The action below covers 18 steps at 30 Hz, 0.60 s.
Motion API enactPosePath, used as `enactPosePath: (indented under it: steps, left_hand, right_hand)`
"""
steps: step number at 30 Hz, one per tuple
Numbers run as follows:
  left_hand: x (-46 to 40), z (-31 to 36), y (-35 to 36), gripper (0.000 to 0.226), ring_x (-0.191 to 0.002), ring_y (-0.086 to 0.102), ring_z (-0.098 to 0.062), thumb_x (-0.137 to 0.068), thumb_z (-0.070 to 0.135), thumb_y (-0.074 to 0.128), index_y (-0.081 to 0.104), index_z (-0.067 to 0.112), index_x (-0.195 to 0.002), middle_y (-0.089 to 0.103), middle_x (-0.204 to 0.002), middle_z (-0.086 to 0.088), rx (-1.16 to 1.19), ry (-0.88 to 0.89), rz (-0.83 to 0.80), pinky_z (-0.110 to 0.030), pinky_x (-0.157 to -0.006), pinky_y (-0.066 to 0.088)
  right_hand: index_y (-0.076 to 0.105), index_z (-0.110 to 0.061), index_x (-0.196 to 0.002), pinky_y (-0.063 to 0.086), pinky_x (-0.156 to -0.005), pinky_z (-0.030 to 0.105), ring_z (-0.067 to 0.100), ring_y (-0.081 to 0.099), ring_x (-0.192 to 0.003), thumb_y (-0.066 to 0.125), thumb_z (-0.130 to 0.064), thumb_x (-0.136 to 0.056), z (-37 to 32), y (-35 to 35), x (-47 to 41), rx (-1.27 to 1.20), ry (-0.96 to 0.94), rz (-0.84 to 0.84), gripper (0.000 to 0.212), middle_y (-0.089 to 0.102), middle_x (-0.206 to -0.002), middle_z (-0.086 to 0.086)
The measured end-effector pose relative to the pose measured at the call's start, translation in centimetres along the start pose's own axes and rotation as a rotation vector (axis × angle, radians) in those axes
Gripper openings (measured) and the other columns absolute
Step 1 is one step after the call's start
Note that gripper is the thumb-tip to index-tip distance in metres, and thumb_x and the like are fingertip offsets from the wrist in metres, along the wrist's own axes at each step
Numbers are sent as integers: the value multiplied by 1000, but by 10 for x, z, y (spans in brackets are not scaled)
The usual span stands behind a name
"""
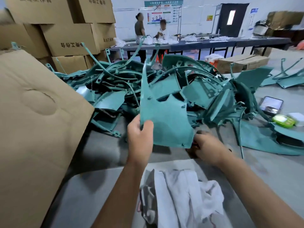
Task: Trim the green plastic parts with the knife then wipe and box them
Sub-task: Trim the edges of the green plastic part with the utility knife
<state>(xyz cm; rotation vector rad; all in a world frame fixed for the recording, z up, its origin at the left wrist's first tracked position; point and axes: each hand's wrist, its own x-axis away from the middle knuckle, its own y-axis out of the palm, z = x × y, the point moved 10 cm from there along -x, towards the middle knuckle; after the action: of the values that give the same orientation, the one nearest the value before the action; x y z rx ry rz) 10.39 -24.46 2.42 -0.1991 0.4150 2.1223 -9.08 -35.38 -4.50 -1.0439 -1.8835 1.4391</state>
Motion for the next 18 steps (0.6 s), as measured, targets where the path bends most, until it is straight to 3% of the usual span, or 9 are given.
enactPosePath:
  steps: [3, 5, 7, 9, 11, 14, 18]
  left_hand:
    - [1, -19, -40, 17, -80, 67, -13, -89, 29, 57, 70, 18, -94, 75, -88, 5, -49, 74, 154, -32, -70, 56]
    - [-1, -30, -67, 35, -80, 66, -17, -90, 54, 60, 67, 20, -89, 73, -87, 4, -167, 87, 229, -43, -73, 57]
    - [-3, -42, -82, 47, -80, 66, -21, -86, 67, 56, 70, 22, -86, 73, -83, 4, -181, 41, 262, -46, -78, 56]
    - [-5, -60, -81, 53, -90, 71, -34, -81, 73, 55, 76, 25, -88, 77, -88, -4, -146, -89, 225, -53, -85, 57]
    - [-7, -72, -81, 63, -88, 70, -40, -75, 77, 55, 77, 20, -88, 75, -86, -12, -106, -187, 211, -53, -83, 56]
    - [-11, -73, -74, 63, -69, 59, -24, -81, 73, 54, 76, 14, -86, 66, -70, -4, -84, -196, 88, -34, -68, 46]
    - [-6, -77, -46, 57, -39, 45, -7, -106, 48, 45, 61, 16, -61, 50, -48, 7, -76, -253, -152, -19, -41, 36]
  right_hand:
    - [63, -17, -123, 46, -80, 35, 22, 54, -99, 59, -35, -103, 0, -16, 2, -17, -24, 261, 27, 52, -111, 1]
    - [59, -20, -125, 39, -70, 24, 7, 46, -83, 59, -35, -103, -9, -42, 15, -182, -68, 527, 27, 44, -108, -8]
    - [52, -25, -128, 38, -73, 16, 4, 46, -83, 57, -38, -103, -21, -59, 29, -385, -137, 707, 29, 47, -109, -11]
    - [49, -27, -125, 40, -71, 11, 0, 51, -79, 58, -39, -103, -33, -62, 40, -512, -204, 759, 27, 54, -98, -22]
    - [48, -28, -119, 39, -65, 6, -6, 56, -75, 61, -35, -100, -47, -59, 46, -516, -248, 764, 24, 59, -88, -27]
    - [49, -24, -117, 38, -66, 7, -7, 54, -76, 60, -32, -102, -61, -53, 47, -471, -299, 729, 20, 52, -79, -24]
    - [56, -12, -121, 37, -68, 9, -3, 53, -74, 45, -31, -109, -73, -47, 42, -493, -327, 694, 25, 52, -83, -18]
